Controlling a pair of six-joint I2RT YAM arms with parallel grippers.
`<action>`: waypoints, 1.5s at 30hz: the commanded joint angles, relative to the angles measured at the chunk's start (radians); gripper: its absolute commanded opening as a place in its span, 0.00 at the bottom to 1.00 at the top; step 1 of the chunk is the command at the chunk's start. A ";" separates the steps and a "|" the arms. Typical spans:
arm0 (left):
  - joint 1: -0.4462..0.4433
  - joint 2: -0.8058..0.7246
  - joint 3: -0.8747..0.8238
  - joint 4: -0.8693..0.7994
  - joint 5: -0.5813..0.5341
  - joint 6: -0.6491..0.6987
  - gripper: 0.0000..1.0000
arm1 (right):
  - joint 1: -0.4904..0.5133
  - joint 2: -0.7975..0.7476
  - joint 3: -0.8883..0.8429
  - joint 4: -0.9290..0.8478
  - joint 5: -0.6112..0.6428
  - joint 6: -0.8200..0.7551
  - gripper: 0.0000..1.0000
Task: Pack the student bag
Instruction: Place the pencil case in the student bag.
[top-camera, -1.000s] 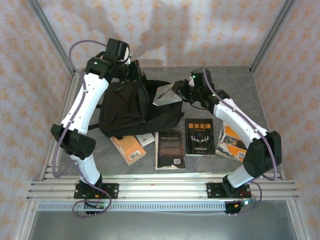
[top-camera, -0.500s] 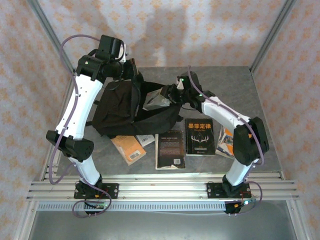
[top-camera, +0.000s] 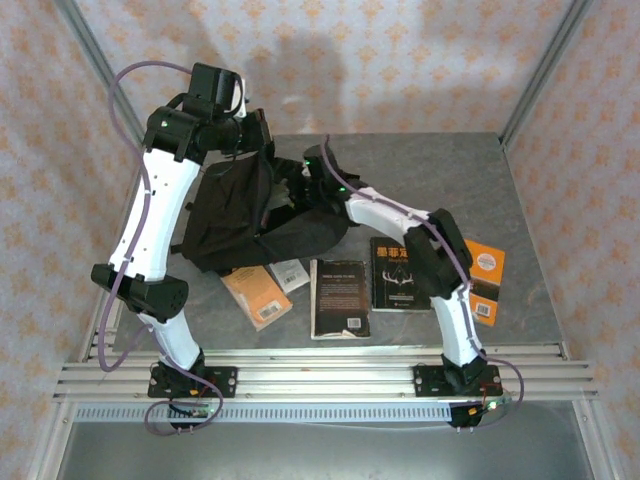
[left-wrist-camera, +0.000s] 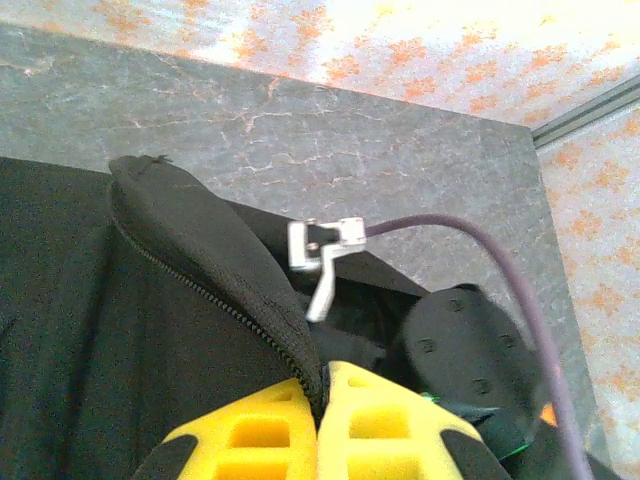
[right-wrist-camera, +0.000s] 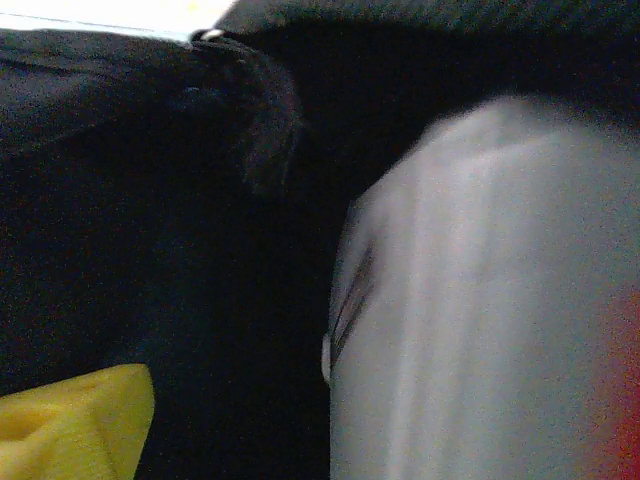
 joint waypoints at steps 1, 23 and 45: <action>0.012 -0.020 0.045 0.073 -0.012 0.020 0.00 | 0.020 -0.017 0.049 -0.069 0.026 -0.046 0.93; 0.103 -0.006 -0.021 0.110 -0.161 -0.041 0.00 | 0.014 -0.367 0.182 -0.762 0.468 -0.744 0.94; 0.187 0.145 0.027 0.179 -0.235 -0.046 0.00 | 0.268 -0.473 -0.377 -0.682 0.440 -0.723 0.89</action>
